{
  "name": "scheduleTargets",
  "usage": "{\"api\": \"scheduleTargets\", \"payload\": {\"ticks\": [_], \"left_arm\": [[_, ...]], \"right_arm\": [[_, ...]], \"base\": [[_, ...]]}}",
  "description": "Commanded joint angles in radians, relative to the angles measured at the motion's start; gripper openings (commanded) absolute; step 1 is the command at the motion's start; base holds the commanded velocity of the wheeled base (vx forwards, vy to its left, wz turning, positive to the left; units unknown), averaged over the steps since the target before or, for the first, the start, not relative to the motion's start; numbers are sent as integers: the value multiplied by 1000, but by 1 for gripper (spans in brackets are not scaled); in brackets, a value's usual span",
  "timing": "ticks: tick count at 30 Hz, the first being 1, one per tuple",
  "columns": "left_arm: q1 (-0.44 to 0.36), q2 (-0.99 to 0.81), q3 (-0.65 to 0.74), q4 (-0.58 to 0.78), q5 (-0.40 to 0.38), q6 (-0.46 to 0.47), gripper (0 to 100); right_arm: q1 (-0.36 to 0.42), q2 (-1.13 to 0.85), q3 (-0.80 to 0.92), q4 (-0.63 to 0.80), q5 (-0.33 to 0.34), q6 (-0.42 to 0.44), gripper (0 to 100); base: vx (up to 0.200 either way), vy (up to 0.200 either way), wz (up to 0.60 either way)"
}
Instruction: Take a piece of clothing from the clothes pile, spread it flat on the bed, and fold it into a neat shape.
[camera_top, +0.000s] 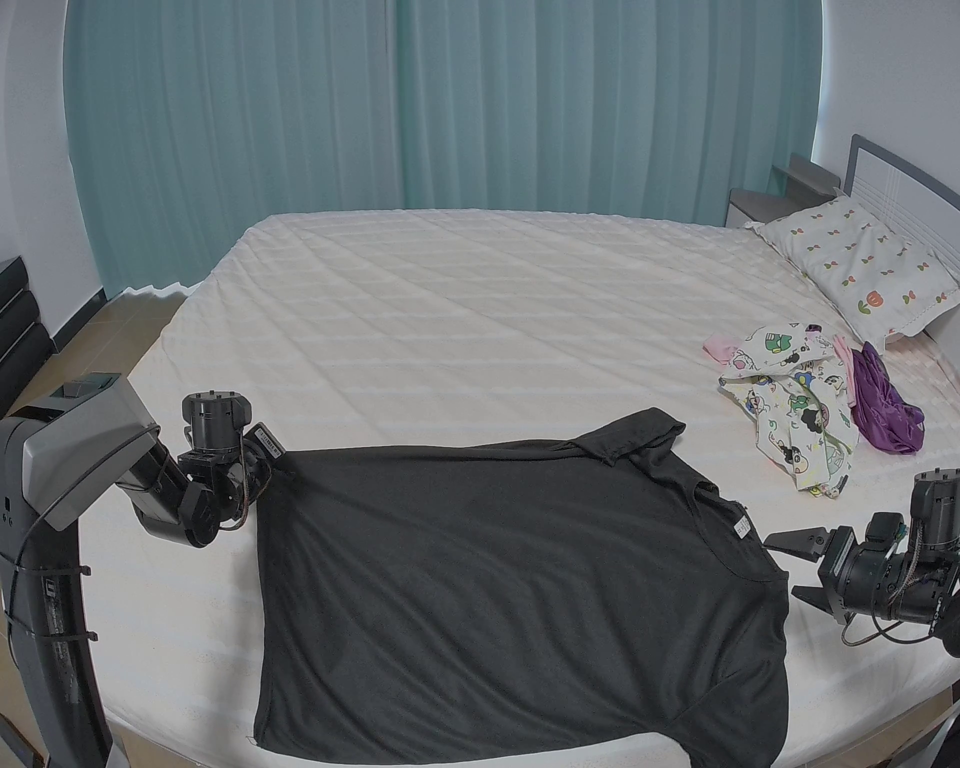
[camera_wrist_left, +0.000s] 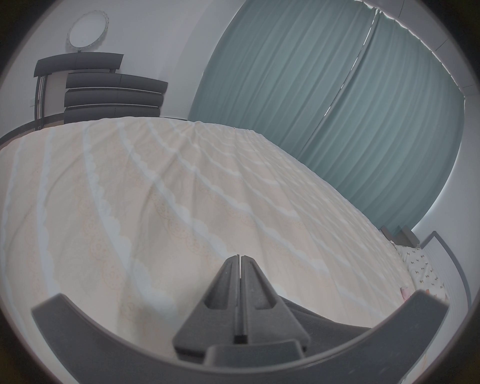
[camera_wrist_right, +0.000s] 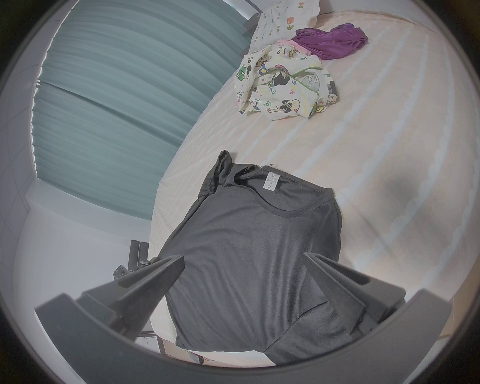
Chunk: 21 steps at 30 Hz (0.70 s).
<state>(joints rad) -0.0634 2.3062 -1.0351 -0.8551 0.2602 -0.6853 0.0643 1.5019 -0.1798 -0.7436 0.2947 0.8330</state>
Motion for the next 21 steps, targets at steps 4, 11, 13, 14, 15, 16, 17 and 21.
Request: {"api": "scheduleTargets", "payload": {"ticks": [4,11,13,14,15,16,17,21], "left_arm": [[13,12,-5,1,1,1,100],[33,-45,21,2,-3,-14,100],[37,-100,63,2,-7,-45,100],[37,-125,84,4,-12,-57,100],[37,-151,115,5,-13,-72,100],[33,-169,144,5,-15,-86,100],[33,-172,150,5,-15,-88,100],[-3,-241,296,-7,-27,-203,100]], "right_arm": [[-1,3,-1,0,0,0,100],[0,11,-17,-2,1,6,100],[2,18,-30,-8,4,8,100],[2,24,-41,-11,3,11,100],[3,37,-53,-14,3,11,100],[6,50,-63,-14,3,11,100],[8,54,-64,-14,3,11,100],[17,136,-178,-14,-6,8,100]], "base": [[0,0,0],[0,0,0],[0,0,0],[0,0,0],[0,0,0],[0,0,0],[0,0,0],[0,0,0]]}}
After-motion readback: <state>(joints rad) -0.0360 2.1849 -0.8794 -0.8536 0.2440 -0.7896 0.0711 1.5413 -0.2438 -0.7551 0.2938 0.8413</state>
